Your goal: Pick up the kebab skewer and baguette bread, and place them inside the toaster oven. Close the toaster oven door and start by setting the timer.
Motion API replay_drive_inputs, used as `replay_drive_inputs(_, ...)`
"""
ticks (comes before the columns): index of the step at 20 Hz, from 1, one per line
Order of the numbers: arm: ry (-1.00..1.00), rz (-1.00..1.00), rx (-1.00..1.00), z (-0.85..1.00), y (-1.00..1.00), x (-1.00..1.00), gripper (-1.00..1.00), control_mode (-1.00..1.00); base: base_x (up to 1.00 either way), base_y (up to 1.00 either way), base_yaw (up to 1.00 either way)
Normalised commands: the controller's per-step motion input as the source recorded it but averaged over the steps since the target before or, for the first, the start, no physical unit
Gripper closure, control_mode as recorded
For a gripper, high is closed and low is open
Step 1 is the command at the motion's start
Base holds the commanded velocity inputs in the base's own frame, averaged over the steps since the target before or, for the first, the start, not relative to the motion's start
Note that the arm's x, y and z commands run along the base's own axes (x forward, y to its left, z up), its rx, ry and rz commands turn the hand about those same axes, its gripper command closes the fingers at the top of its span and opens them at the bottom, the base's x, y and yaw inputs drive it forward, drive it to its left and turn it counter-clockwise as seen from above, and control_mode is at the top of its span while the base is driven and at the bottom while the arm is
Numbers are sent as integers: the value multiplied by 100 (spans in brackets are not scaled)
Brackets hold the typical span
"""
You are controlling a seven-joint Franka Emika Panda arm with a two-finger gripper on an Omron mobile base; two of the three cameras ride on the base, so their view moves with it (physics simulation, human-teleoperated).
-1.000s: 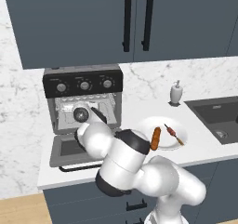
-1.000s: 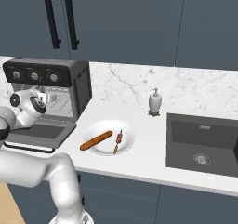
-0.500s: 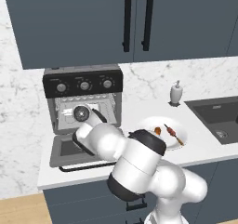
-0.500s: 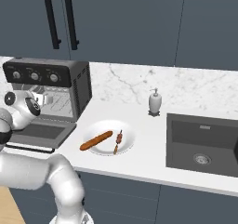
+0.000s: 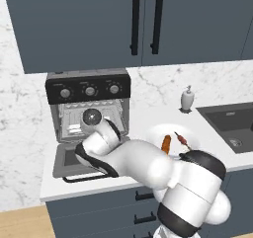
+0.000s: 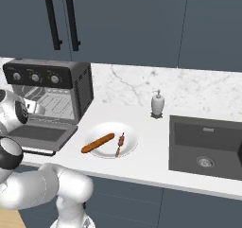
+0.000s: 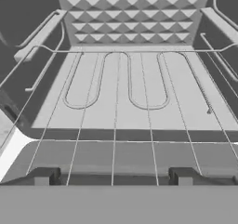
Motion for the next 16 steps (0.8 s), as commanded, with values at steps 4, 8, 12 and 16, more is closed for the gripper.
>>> replay_drive_inputs(4, 35, 0, 0, -1, -15, -100, -100, -100, 0, 0, 0)
replay_drive_inputs(8, 30, 0, 0, 9, -20, -100, -100, -100, 0, 0, 0)
replay_drive_inputs(12, 3, 0, 9, 98, -49, -58, -100, -100, 0, 0, 0)
replay_drive_inputs(16, 2, -3, 3, 82, -85, -58, -100, -100, 0, 0, 0)
